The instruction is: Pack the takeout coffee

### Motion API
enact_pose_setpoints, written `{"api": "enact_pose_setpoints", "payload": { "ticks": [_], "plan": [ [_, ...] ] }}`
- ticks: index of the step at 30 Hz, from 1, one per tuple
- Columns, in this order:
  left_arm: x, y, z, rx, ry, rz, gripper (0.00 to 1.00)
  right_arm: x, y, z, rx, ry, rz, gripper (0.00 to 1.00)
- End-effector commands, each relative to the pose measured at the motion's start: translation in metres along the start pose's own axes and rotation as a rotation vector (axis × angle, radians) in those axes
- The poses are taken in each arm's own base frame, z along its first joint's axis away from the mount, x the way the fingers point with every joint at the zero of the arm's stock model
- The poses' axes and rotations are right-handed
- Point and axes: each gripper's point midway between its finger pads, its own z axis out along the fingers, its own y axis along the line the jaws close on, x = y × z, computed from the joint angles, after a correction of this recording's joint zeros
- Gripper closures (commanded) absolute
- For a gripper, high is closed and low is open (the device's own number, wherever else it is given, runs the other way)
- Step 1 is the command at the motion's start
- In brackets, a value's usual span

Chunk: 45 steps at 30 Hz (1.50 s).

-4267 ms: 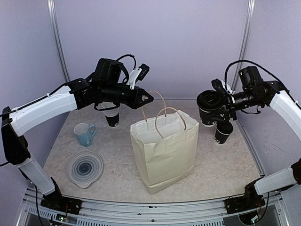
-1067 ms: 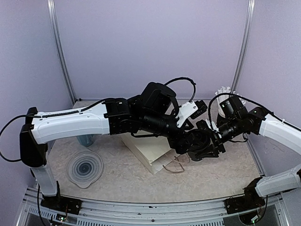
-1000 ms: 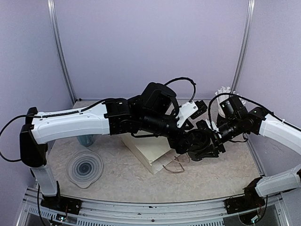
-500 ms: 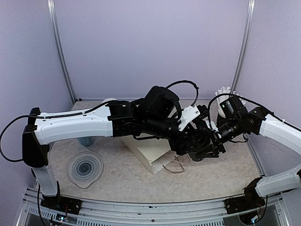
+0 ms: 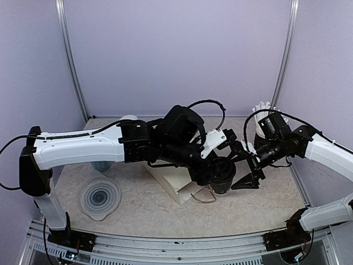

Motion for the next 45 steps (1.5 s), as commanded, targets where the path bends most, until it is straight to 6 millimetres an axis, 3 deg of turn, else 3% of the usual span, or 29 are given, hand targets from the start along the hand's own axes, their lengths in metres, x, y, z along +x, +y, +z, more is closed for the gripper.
{"api": "enact_pose_setpoints", "payload": {
  "ticks": [1,9,10,14,24,26,28,33,39,45],
  "plan": [
    [0.036,0.010,-0.037,-0.080,0.095,-0.078,0.36,-0.004,0.002,-0.010,0.027,0.012,-0.054,0.00],
    [0.091,-0.004,-0.098,-0.117,0.135,-0.252,0.36,0.030,-0.030,0.012,0.095,0.161,-0.159,0.01],
    [0.105,-0.003,-0.101,-0.135,0.153,-0.271,0.36,0.032,-0.032,0.016,0.092,0.176,-0.180,0.04],
    [0.119,-0.007,-0.123,-0.150,0.133,-0.335,0.35,0.039,-0.033,0.037,0.061,0.248,-0.253,0.15],
    [0.172,-0.006,-0.119,-0.226,0.205,-0.368,0.35,0.076,-0.012,0.084,0.007,0.421,-0.381,0.31],
    [0.180,-0.003,-0.116,-0.242,0.209,-0.366,0.35,0.081,-0.010,0.089,0.013,0.442,-0.391,0.39],
    [0.185,-0.002,-0.113,-0.251,0.208,-0.363,0.35,0.081,-0.014,0.092,0.039,0.461,-0.393,0.57],
    [0.203,-0.003,-0.105,-0.247,0.219,-0.365,0.32,0.048,-0.018,0.084,0.077,0.411,-0.398,0.99],
    [0.216,-0.009,-0.103,-0.261,0.244,-0.347,0.24,-0.018,-0.023,0.057,0.119,0.311,-0.406,1.00],
    [0.215,-0.012,-0.109,-0.295,0.213,-0.316,0.15,-0.077,-0.044,0.041,0.201,0.231,-0.393,1.00]
  ]
}}
